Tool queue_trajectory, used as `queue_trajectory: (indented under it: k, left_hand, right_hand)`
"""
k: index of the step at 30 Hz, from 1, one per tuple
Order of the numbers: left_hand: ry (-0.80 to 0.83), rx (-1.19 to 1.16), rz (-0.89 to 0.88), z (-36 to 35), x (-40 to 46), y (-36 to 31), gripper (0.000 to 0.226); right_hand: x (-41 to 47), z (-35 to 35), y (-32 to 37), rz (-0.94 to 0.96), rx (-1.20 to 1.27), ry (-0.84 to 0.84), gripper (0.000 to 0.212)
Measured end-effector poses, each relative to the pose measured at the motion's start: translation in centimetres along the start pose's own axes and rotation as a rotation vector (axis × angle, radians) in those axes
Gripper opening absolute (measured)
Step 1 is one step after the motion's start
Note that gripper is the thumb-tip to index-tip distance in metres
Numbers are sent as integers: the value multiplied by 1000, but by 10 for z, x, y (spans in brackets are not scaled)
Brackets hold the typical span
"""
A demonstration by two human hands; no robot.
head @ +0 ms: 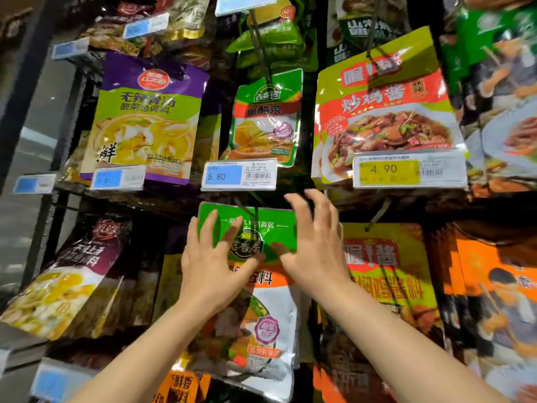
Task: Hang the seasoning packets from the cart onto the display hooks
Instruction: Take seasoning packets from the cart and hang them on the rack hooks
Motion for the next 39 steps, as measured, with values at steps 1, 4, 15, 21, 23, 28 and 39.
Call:
queue_trajectory:
  k: [1, 4, 15, 21, 23, 28, 39]
  left_hand:
    - [4, 9, -39, -1, -5, 0, 99]
    - [83, -67, -58, -7, -11, 9, 99]
    - [294, 67, -60, -20, -5, 16, 92]
    - [275, 167, -119, -5, -22, 7, 108]
    - [265, 98, -144, 7, -30, -2, 104]
    - [194, -133, -1, 49, -53, -17, 63]
    - [120, -36, 159, 217, -113, 18, 17]
  right_hand:
    - [-6, 0, 5, 166, -66, 10, 74]
    - [-21, -10, 7, 392, -133, 286, 60]
    - [-32, -34, -15, 170, -119, 769, 63]
    - [-41, -15, -7, 157, -129, 887, 73]
    - [-42, -5, -2, 142, -79, 880, 73]
    - [-51, 14, 29, 120, 239, 813, 76]
    - [-96, 73, 153, -93, 776, 814, 54]
Point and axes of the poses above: each hand's wrist, its own x-axis towards the middle knuckle, its own z-axis out of the back of the hand, y = z × x, the point moved 4 cm from there along x, towards the middle knuckle, and after that the axes turned 11 degrees about -y, right-handed, at the moved point
